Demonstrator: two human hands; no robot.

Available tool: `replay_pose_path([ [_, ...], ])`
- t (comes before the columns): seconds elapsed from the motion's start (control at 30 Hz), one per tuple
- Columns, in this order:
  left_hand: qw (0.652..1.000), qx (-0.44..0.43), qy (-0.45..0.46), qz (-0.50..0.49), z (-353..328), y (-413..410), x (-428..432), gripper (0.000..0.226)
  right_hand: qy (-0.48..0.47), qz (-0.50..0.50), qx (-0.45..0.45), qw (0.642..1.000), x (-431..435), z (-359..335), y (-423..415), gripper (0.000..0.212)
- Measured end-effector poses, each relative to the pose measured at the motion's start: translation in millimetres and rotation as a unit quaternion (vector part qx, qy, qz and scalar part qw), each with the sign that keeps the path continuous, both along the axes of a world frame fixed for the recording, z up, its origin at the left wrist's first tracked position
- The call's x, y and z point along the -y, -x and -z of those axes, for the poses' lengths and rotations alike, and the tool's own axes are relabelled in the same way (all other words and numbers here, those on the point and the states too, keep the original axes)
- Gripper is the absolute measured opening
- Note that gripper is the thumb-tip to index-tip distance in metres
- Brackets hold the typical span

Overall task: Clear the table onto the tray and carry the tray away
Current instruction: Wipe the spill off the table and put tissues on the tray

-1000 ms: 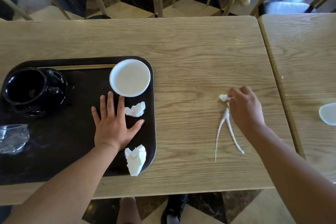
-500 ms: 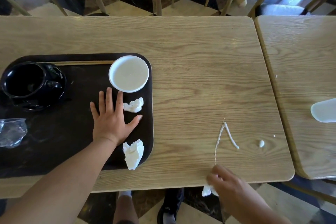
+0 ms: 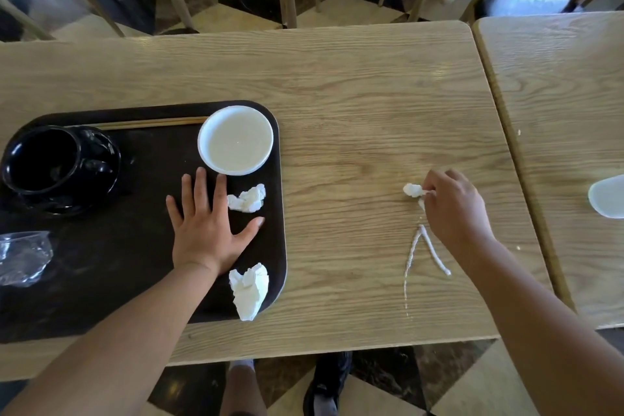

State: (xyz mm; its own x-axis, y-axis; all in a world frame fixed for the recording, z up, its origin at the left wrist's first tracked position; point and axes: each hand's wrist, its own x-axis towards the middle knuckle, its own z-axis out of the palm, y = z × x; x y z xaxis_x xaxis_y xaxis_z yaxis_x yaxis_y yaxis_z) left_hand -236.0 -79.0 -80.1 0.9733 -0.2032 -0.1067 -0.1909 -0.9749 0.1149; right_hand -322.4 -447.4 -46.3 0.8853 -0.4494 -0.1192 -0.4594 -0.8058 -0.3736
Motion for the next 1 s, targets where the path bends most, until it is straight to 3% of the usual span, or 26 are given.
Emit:
replay_pose_path([
  [0.2, 1.000, -0.003, -0.004, -0.005, 0, 1, 0, 0.099, -0.017, -0.124, 0.013, 0.992, -53, 0, 72, 0.027],
  [0.4, 1.000, -0.001, -0.004, -0.004, 0, 1, 0, 0.098, -0.060, -0.260, -0.078, 0.961, -81, -3, 166, 0.051],
  [0.5, 1.000, 0.003, -0.004, -0.004, 1, 2, 0, 0.098, -0.055, -0.291, -0.117, 0.948, -70, -3, 181, 0.045],
  [0.57, 1.000, 0.005, -0.002, -0.002, 1, 1, 0, 0.098, -0.051, -0.272, -0.114, 0.954, -56, -11, 170, 0.034],
  [0.7, 1.000, -0.001, 0.001, -0.002, 0, 1, 0, 0.099, -0.058, -0.144, 0.013, 0.988, -18, -29, 118, 0.012],
  [0.83, 1.000, -0.004, 0.001, -0.004, -2, 1, 1, 0.100, -0.004, -0.029, 0.045, 0.999, 22, -18, 57, 0.010],
  [1.0, 1.000, -0.005, -0.003, -0.004, -2, 1, 1, 0.099, -0.011, 0.001, 0.038, 0.999, 22, -2, 23, 0.012],
])
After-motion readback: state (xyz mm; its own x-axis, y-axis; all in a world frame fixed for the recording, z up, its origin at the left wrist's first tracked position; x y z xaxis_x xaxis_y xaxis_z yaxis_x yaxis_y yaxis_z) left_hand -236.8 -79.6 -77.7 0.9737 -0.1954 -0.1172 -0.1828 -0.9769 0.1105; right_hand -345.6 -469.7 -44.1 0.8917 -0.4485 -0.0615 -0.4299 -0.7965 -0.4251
